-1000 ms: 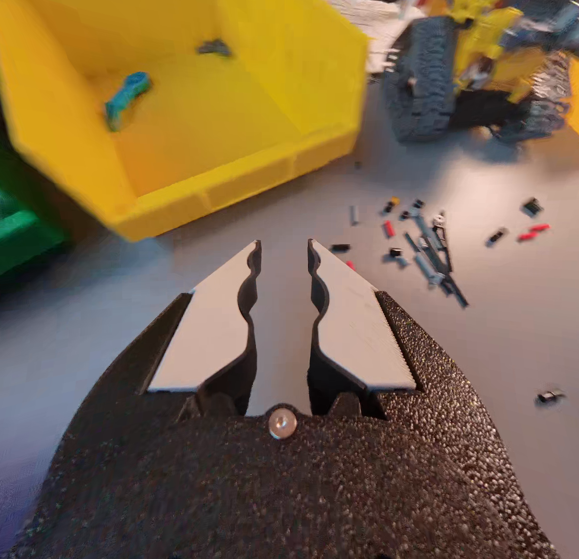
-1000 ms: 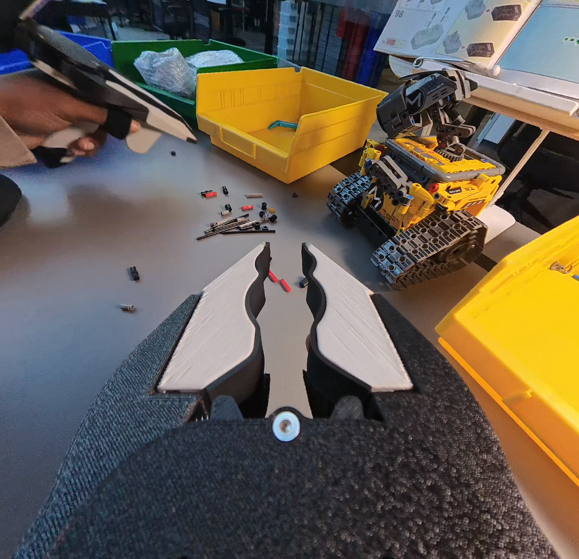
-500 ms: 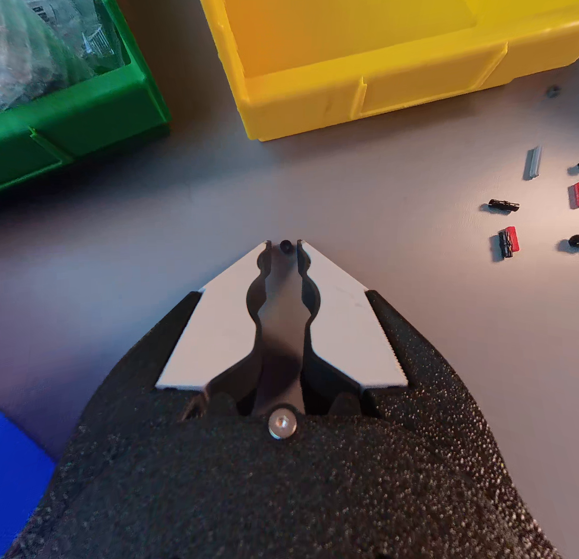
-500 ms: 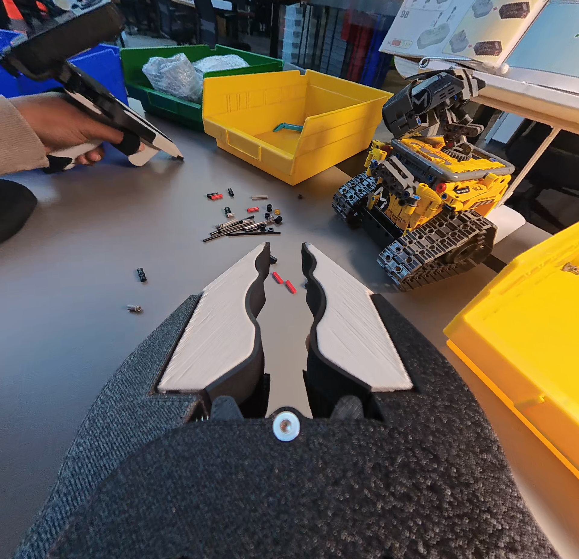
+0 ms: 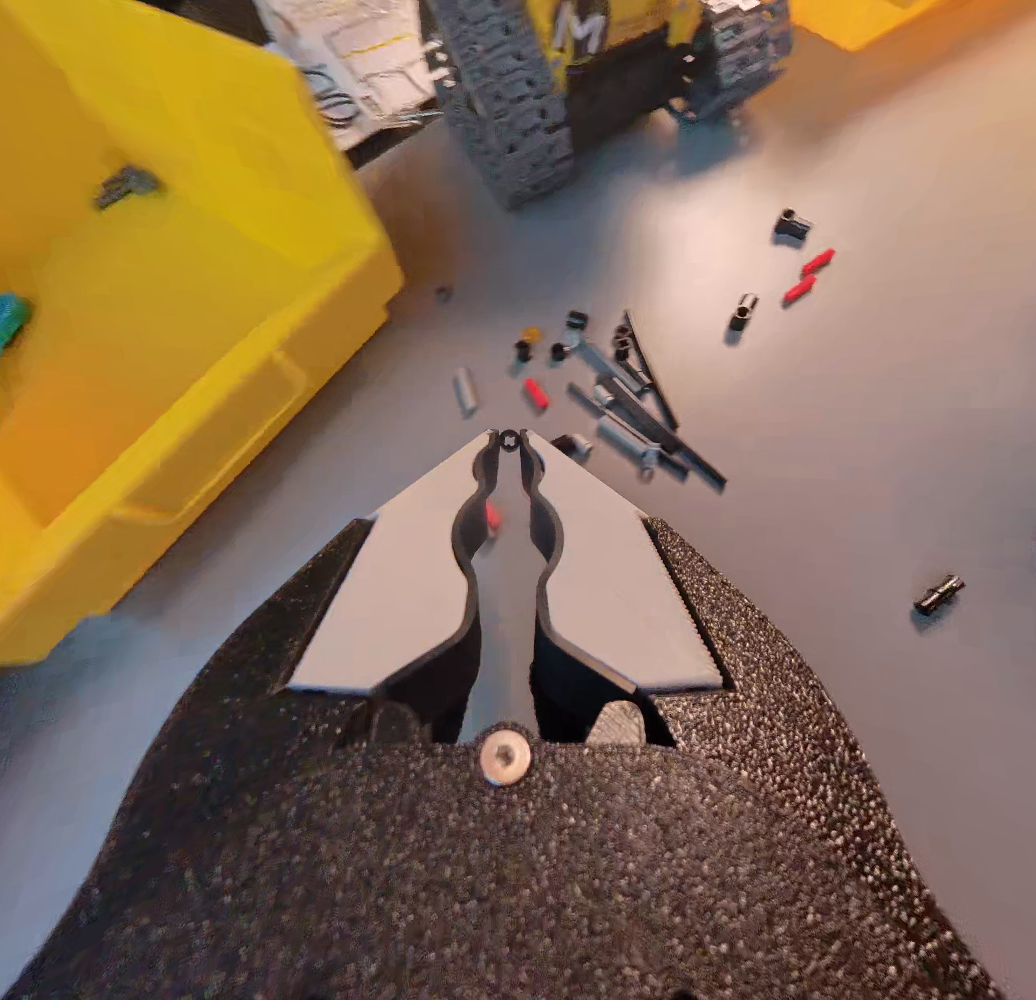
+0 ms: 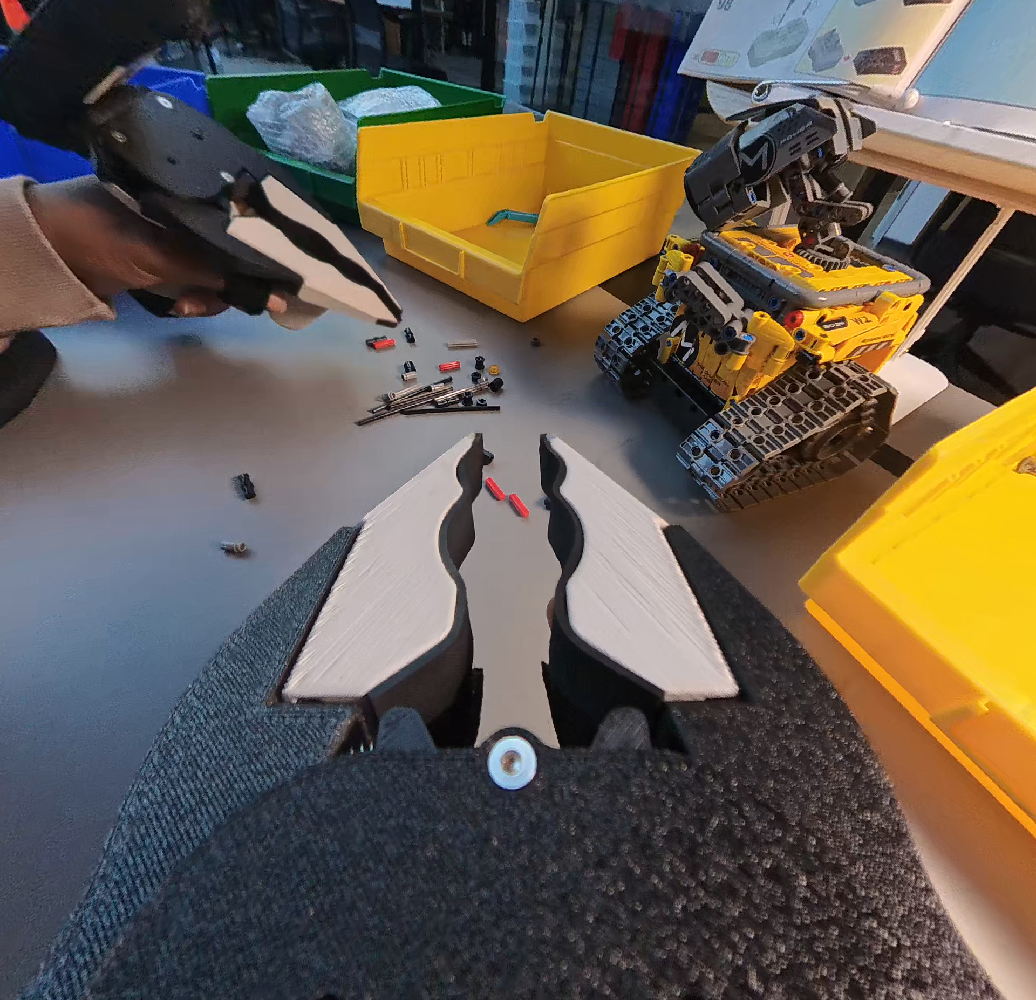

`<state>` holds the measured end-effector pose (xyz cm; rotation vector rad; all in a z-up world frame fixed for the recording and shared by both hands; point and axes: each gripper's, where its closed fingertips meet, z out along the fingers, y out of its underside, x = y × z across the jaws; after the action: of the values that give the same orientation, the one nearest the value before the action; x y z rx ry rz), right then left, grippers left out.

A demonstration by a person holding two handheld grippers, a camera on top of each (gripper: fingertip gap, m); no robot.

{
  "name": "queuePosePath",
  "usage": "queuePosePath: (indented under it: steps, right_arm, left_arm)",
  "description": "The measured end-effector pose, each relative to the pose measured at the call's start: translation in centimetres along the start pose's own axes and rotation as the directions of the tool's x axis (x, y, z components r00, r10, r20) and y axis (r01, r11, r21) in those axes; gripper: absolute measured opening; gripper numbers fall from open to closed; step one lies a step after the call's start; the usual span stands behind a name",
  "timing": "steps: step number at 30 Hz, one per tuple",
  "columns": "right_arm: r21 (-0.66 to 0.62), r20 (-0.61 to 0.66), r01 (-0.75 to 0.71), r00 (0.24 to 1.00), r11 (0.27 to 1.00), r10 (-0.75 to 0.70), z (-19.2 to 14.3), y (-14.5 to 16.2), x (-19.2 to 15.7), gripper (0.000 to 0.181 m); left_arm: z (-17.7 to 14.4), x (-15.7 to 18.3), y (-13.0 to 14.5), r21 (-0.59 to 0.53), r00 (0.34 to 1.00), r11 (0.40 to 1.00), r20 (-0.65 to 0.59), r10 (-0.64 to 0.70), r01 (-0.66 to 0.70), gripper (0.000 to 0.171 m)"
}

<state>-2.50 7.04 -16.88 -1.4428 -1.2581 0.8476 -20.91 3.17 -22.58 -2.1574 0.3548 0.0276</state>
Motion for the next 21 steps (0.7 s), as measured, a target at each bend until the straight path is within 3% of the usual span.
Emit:
queuePosePath:
  steps: [3, 6, 13, 17, 19, 21]
  right_arm:
    - [-0.007, -0.004, 0.001, 1.0, 1.0, -0.001, 0.0, 0.2, 0.1, 0.02]
    - [-0.01, -0.009, 0.009, 1.0, 1.0, -0.009, 0.0, 0.3, 0.3, 0.02]
    - [-0.021, 0.001, -0.002, 1.0, 1.0, 0.002, 0.2, 0.7, 0.3, 0.02]
    - [-0.027, 0.0, -0.001, 1.0, 1.0, 0.001, 0.2, 1.0, 0.3, 0.02]
    - [-0.024, 0.003, -0.01, 1.0, 1.0, 0.01, 0.2, 0.9, 0.3, 0.02]
    - [-0.023, 0.008, -0.02, 1.0, 1.0, 0.02, 0.3, 1.0, 0.2, 0.02]
  left_arm:
    - [2.5, 2.1, -0.7, -0.035, 0.996, 0.997, -0.054, 0.073, -0.075, 0.006]
    - [3.7, 2.2, -0.7, -0.057, 0.994, 0.993, -0.059, 0.096, -0.099, 0.007]
    - [1.8, 1.3, -1.4, 0.041, 0.996, 0.998, -0.079, 0.049, -0.046, 0.022]
    - [-0.8, -3.4, -0.1, 0.023, 0.993, 0.994, 0.031, -0.11, 0.109, 0.021]
    - [-1.6, -4.5, 1.7, -0.027, 0.982, 0.981, 0.013, -0.191, 0.191, 0.026]
    - [-1.8, -3.5, 3.6, -0.101, 0.972, 0.972, -0.077, -0.221, 0.213, 0.027]
